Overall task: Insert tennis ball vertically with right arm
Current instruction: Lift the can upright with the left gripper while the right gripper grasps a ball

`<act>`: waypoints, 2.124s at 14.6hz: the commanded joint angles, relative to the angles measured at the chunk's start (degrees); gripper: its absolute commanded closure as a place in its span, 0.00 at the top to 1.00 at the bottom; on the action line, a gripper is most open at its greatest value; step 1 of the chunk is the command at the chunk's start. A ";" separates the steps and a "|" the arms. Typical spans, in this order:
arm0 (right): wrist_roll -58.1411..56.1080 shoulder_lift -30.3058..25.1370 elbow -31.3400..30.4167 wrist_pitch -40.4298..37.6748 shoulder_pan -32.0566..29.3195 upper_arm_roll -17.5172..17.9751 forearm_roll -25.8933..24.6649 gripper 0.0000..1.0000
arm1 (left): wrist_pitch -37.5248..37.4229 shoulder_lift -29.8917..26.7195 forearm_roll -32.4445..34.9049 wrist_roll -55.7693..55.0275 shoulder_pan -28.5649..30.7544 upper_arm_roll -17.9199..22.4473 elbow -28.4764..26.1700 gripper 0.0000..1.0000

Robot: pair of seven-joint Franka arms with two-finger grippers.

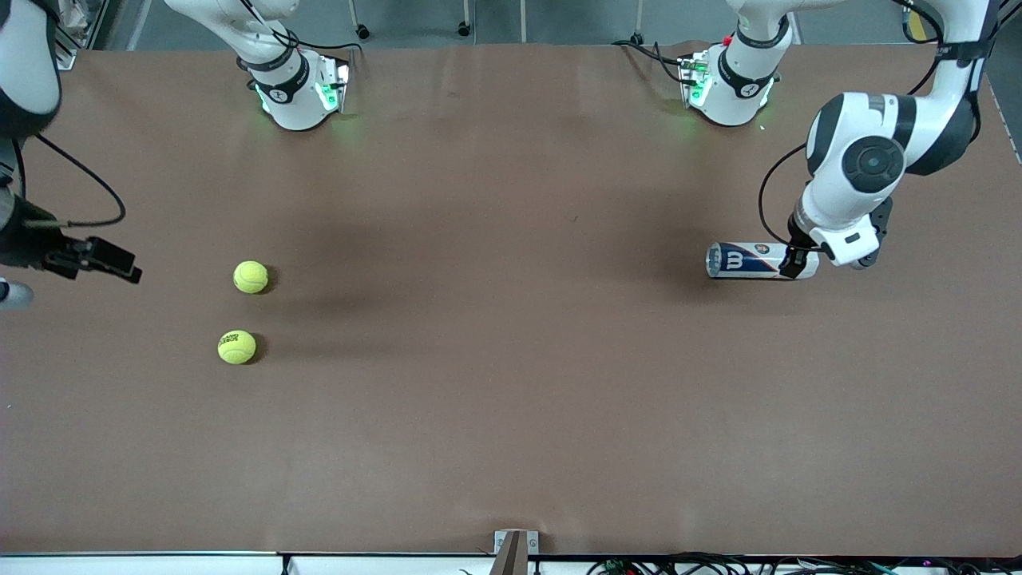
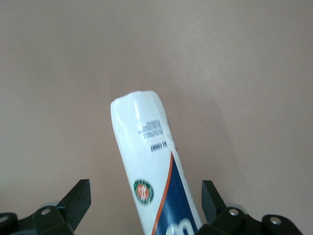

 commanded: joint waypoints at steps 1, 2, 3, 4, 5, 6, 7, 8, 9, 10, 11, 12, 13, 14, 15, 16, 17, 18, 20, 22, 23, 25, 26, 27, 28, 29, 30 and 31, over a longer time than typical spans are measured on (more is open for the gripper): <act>-0.43 4.95 0.69 4.40 -0.25 0.32 0.92 1.00 | 1.59 4.56 7.86 -13.23 -0.56 -0.87 0.26 1.00; -0.51 6.54 0.69 5.89 -0.08 0.32 0.92 1.00 | 1.77 6.32 10.94 -17.89 -0.65 -1.40 0.27 1.00; -0.51 7.86 0.69 7.56 0.27 0.32 0.48 1.00 | 1.77 7.82 13.75 -21.59 -0.73 -1.49 0.35 1.00; -0.51 9.09 0.69 8.27 0.36 0.32 0.31 1.00 | 1.95 8.96 15.52 -24.84 -0.82 -1.84 0.61 1.00; -0.43 10.06 0.69 8.97 -0.25 0.32 1.00 1.00 | 2.30 10.02 16.32 -27.23 -0.82 -2.71 0.70 1.00; -0.51 10.59 0.60 9.68 -0.77 0.32 1.01 1.00 | 2.39 10.81 16.85 -28.73 -0.82 -3.16 0.79 1.00; -0.77 10.94 0.60 9.42 -1.04 0.32 0.75 1.00 | 2.39 11.25 17.46 -29.96 -0.82 -3.42 0.71 1.00; -0.69 11.56 0.60 9.42 -0.78 0.32 0.31 1.00 | 2.39 11.61 18.08 -30.67 -0.82 -3.51 0.62 1.00; -0.78 12.52 0.52 9.42 -0.52 0.32 0.13 1.00 | 2.39 12.22 18.78 -31.90 -1.00 -3.51 0.62 1.00; -0.69 13.22 0.25 9.68 -0.17 0.32 0.13 1.00 | 2.39 12.92 19.92 -33.39 -1.35 -3.51 0.70 1.00; -0.52 14.10 0.08 9.95 -0.25 0.32 0.21 1.00 | 2.39 13.54 21.06 -34.62 -1.70 -3.51 0.70 1.00; -0.77 14.89 0.08 10.38 -0.25 0.32 0.22 1.00 | 2.39 14.41 22.38 -35.85 -1.61 -3.51 0.79 1.00; -0.86 15.68 -0.01 10.47 -0.34 0.32 0.22 1.00 | 2.47 14.94 23.52 -36.91 -1.61 -3.51 0.88 1.00; -0.87 16.56 -0.10 10.56 -0.43 0.32 0.22 1.00 | 2.39 15.47 24.40 -37.44 -1.61 -3.51 0.88 1.00; -0.87 16.92 -0.62 10.65 -0.25 0.32 0.22 1.00 | 2.39 15.74 24.67 -37.97 -1.61 -3.51 0.88 1.00; -0.95 17.01 -1.32 11.00 -0.34 0.32 0.22 1.00 | 2.39 16.09 24.68 -37.97 -1.70 -3.51 0.88 1.00; -0.95 17.01 -2.20 11.79 -0.34 0.32 0.22 1.00 | 2.39 16.44 24.68 -38.06 -1.79 -3.51 0.97 1.00; -0.95 17.10 -3.34 12.75 -0.43 0.32 0.13 1.00 | 2.47 16.53 24.68 -38.49 -1.88 -3.51 0.97 0.98; -0.95 17.89 -4.84 14.51 -0.60 0.32 0.13 1.00 | 2.39 17.32 25.46 -39.81 -1.88 -3.51 1.14 0.86; -1.65 19.29 -5.20 16.00 -0.78 0.32 0.04 1.00 | 2.39 17.85 26.87 -41.66 -1.70 -3.51 1.84 0.75; -2.44 20.17 -5.28 16.45 -1.13 0.32 0.04 1.00 | 2.39 18.11 26.87 -41.75 -1.70 -3.51 2.11 0.74; -3.50 21.92 -5.55 17.76 -1.65 0.32 0.04 1.00 | 1.95 18.03 26.79 -41.23 -1.35 -3.60 3.51 0.74; -3.50 22.11 -6.51 19.34 -1.66 0.32 0.04 1.00 | 1.86 18.03 26.35 -40.96 -1.44 -3.69 4.65 0.74; -3.50 22.20 -7.99 21.44 -1.66 0.32 0.04 1.00 | 1.51 17.94 24.87 -40.09 -1.18 -4.04 6.31 0.72; -3.50 22.20 -9.84 24.25 -1.48 0.32 0.04 1.00 | 0.38 18.03 21.46 -38.43 -1.78 -4.39 7.72 0.72; -3.50 22.37 -11.25 26.45 -1.39 0.32 0.04 1.00 | -0.33 18.11 18.55 -35.80 -2.05 -4.57 9.30 0.72; -3.50 22.81 -11.70 27.69 -1.31 0.32 0.04 1.00 | -0.86 18.11 15.22 -33.43 -1.97 -5.26 11.14 0.72; -3.59 23.60 -11.70 28.14 -1.22 0.32 0.04 1.00 | -1.73 18.11 10.66 -30.01 -1.79 -6.31 13.43 0.72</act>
